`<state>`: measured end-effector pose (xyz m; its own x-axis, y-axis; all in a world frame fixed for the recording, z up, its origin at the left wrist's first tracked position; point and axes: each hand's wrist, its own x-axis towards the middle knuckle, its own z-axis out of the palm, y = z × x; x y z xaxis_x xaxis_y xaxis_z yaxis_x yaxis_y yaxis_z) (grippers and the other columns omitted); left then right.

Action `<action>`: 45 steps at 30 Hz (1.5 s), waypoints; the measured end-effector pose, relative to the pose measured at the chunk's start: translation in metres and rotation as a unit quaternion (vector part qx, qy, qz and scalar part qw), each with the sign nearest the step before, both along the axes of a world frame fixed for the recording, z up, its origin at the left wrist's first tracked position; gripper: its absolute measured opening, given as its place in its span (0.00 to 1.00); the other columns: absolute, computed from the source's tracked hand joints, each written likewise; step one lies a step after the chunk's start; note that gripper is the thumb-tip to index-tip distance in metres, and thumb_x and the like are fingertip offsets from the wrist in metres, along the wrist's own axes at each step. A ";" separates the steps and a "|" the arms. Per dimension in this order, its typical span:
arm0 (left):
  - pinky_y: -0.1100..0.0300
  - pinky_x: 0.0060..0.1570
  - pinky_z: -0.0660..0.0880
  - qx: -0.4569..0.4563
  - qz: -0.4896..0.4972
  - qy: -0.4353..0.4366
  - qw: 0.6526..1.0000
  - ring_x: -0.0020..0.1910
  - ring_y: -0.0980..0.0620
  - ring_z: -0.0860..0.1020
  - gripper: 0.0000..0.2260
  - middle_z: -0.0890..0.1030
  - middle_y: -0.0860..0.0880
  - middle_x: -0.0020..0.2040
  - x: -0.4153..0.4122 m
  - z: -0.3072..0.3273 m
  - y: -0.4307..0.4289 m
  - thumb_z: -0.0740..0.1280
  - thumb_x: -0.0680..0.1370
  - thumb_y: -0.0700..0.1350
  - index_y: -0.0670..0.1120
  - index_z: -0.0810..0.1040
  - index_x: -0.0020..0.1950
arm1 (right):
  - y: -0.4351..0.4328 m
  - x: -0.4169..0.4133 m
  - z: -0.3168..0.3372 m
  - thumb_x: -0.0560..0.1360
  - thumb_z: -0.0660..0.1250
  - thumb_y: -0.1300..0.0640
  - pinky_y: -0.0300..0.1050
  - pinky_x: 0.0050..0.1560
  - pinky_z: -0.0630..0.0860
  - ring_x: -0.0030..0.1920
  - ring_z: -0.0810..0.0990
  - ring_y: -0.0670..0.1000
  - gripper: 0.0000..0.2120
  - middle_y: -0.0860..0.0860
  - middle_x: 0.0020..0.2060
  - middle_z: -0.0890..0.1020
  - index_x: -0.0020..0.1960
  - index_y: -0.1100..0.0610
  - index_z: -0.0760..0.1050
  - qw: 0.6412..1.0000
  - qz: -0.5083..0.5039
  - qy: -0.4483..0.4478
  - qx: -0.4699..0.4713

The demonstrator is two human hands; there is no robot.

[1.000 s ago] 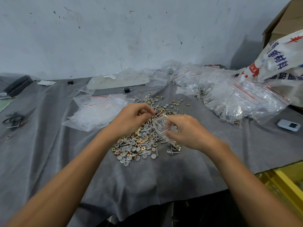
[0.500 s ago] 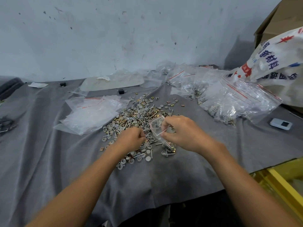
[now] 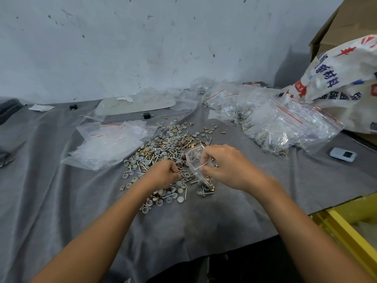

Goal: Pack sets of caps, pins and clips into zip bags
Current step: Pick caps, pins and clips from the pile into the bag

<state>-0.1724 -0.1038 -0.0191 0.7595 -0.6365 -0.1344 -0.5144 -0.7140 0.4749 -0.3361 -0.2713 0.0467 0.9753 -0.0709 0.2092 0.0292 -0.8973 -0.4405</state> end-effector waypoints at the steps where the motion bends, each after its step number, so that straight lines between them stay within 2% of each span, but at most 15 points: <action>1: 0.58 0.40 0.72 -0.019 0.011 0.007 1.000 0.42 0.54 0.77 0.08 0.80 0.52 0.43 0.000 0.001 0.003 0.73 0.77 0.51 0.49 0.78 0.47 | 0.000 0.000 0.000 0.78 0.70 0.49 0.47 0.51 0.70 0.52 0.74 0.49 0.07 0.43 0.48 0.79 0.46 0.46 0.72 1.000 0.001 0.000 0.000; 6: 0.57 0.41 0.76 -0.108 0.058 0.019 0.992 0.41 0.53 0.79 0.09 0.84 0.51 0.42 0.003 0.012 0.022 0.74 0.77 0.51 0.48 0.78 0.45 | 0.003 0.001 -0.002 0.78 0.70 0.49 0.50 0.56 0.73 0.56 0.75 0.50 0.06 0.45 0.52 0.81 0.47 0.46 0.72 1.000 -0.002 0.004 0.001; 9: 0.58 0.37 0.73 -0.147 0.058 0.003 0.987 0.37 0.54 0.77 0.09 0.81 0.52 0.39 0.007 0.027 0.031 0.73 0.78 0.52 0.48 0.77 0.44 | 0.005 0.003 -0.004 0.77 0.70 0.48 0.49 0.55 0.73 0.55 0.75 0.49 0.06 0.43 0.51 0.81 0.47 0.45 0.72 1.000 -0.004 0.002 -0.005; 15: 0.60 0.34 0.68 -0.082 0.008 -0.056 0.995 0.35 0.58 0.77 0.08 0.81 0.54 0.39 0.006 0.058 0.041 0.64 0.83 0.54 0.55 0.76 0.45 | 0.012 0.007 -0.004 0.77 0.70 0.49 0.48 0.52 0.73 0.53 0.76 0.49 0.07 0.43 0.50 0.81 0.46 0.43 0.72 1.000 0.003 0.003 -0.009; 17: 0.61 0.35 0.68 -0.093 -0.009 -0.076 0.993 0.37 0.60 0.77 0.07 0.80 0.56 0.38 0.001 0.067 0.041 0.64 0.83 0.54 0.56 0.77 0.47 | 0.014 0.008 -0.004 0.77 0.70 0.49 0.49 0.53 0.73 0.54 0.77 0.49 0.07 0.43 0.50 0.81 0.46 0.43 0.72 1.000 0.005 0.006 -0.011; 19: 0.63 0.33 0.67 -0.115 -0.033 -0.086 0.989 0.33 0.63 0.76 0.06 0.78 0.57 0.35 -0.004 0.076 0.038 0.65 0.82 0.54 0.55 0.79 0.49 | 0.016 0.009 -0.003 0.77 0.71 0.49 0.49 0.53 0.73 0.54 0.77 0.50 0.07 0.43 0.50 0.81 0.46 0.43 0.71 1.000 0.007 0.003 -0.014; 24: 0.72 0.33 0.67 -0.168 -0.104 -0.081 0.977 0.34 0.67 0.76 0.01 0.79 0.61 0.34 -0.021 0.092 0.027 0.70 0.80 0.49 0.54 0.82 0.50 | 0.019 0.011 -0.002 0.76 0.71 0.49 0.51 0.55 0.74 0.55 0.77 0.50 0.07 0.45 0.52 0.82 0.47 0.44 0.71 1.000 0.004 0.004 -0.019; 28: 0.65 0.32 0.70 -0.150 -0.137 -0.050 0.978 0.30 0.62 0.74 0.04 0.80 0.55 0.36 -0.026 0.092 0.020 0.71 0.79 0.48 0.56 0.83 0.52 | 0.018 0.010 -0.002 0.76 0.71 0.49 0.52 0.55 0.75 0.55 0.78 0.50 0.06 0.45 0.51 0.82 0.47 0.45 0.73 1.000 0.004 -0.003 -0.020; 31: 0.65 0.33 0.70 -0.194 -0.121 -0.028 0.973 0.31 0.61 0.75 0.07 0.81 0.52 0.40 -0.024 0.086 0.021 0.69 0.80 0.46 0.55 0.80 0.57 | 0.016 0.008 -0.002 0.76 0.71 0.49 0.52 0.55 0.75 0.54 0.78 0.50 0.07 0.44 0.51 0.82 0.47 0.44 0.72 1.000 -0.004 -0.002 -0.018; 36: 0.65 0.39 0.75 -0.243 -0.070 0.002 0.967 0.38 0.60 0.79 0.04 0.83 0.53 0.42 -0.014 0.075 0.025 0.70 0.80 0.43 0.51 0.82 0.52 | 0.013 0.006 -0.003 0.77 0.70 0.49 0.51 0.55 0.74 0.54 0.77 0.51 0.07 0.45 0.50 0.81 0.47 0.44 0.71 1.000 -0.006 0.002 -0.021; 39: 0.65 0.39 0.74 -0.210 -0.054 0.001 0.976 0.39 0.59 0.79 0.04 0.82 0.54 0.43 -0.006 0.064 0.028 0.69 0.80 0.44 0.52 0.82 0.53 | 0.012 0.006 -0.002 0.77 0.70 0.49 0.49 0.55 0.73 0.54 0.76 0.50 0.07 0.44 0.50 0.80 0.47 0.45 0.72 1.000 -0.004 0.001 -0.013; 42: 0.62 0.44 0.75 -0.057 -0.065 -0.049 0.995 0.44 0.59 0.79 0.03 0.81 0.57 0.45 -0.001 0.045 0.032 0.68 0.81 0.46 0.54 0.80 0.51 | 0.012 0.005 -0.003 0.78 0.70 0.49 0.50 0.56 0.73 0.54 0.76 0.50 0.06 0.44 0.51 0.81 0.47 0.45 0.72 1.000 -0.003 0.002 -0.010; 45: 0.58 0.47 0.77 0.053 -0.088 -0.073 0.992 0.46 0.56 0.80 0.02 0.82 0.57 0.45 -0.002 0.022 0.033 0.69 0.79 0.46 0.52 0.80 0.49 | 0.013 0.005 -0.003 0.78 0.70 0.48 0.50 0.56 0.74 0.55 0.76 0.50 0.07 0.45 0.51 0.81 0.47 0.44 0.71 1.000 -0.001 0.004 -0.008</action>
